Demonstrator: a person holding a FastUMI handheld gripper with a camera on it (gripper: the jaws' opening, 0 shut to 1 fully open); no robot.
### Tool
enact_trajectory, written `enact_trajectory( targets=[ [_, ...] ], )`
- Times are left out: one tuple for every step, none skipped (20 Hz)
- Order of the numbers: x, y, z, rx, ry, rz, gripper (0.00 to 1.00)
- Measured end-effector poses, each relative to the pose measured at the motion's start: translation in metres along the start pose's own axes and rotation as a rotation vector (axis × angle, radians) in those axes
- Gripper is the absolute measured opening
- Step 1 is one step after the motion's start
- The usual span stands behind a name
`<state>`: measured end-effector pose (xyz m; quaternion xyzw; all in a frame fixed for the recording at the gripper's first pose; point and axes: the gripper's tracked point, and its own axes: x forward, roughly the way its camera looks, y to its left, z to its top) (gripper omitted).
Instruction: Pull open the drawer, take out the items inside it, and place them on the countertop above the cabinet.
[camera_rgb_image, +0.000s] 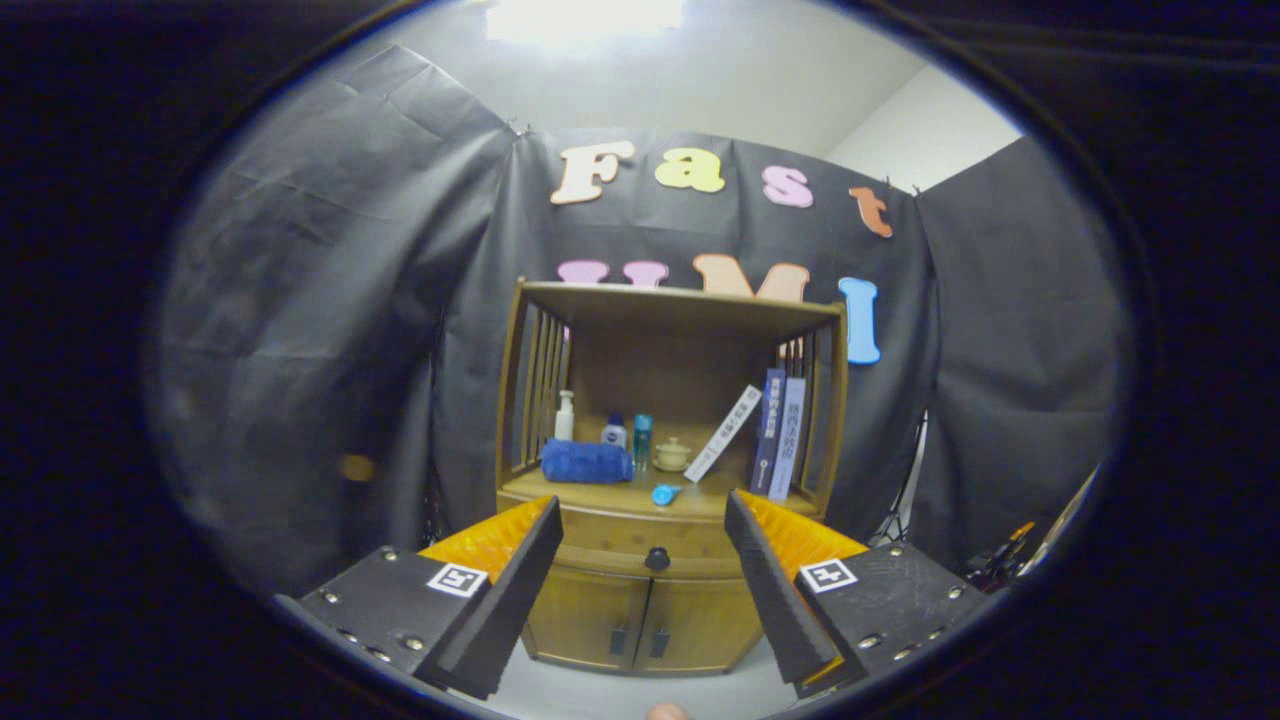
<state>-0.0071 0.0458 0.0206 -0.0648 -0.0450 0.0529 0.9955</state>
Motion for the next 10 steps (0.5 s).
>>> enact_trajectory(
  targets=[
    [-0.004,0.004,0.012,0.011,-0.006,0.002,0.98],
    [-0.008,0.005,0.021,0.026,-0.004,0.000,0.98],
    [-0.013,0.006,0.029,0.046,-0.002,-0.004,0.98],
    [-0.017,0.007,0.036,0.072,-0.005,-0.004,0.98],
    [-0.019,0.009,0.042,0.100,-0.011,-0.003,0.98],
    [-0.020,0.010,0.046,0.123,-0.012,0.000,0.98],
    [-0.021,0.007,0.044,0.136,0.003,-0.006,0.98],
    [-0.020,0.001,0.038,0.145,0.022,-0.023,0.98],
    [-0.021,-0.005,0.032,0.151,0.041,-0.043,0.98],
    [-0.020,-0.009,0.028,0.158,0.056,-0.057,0.98]
  ],
)
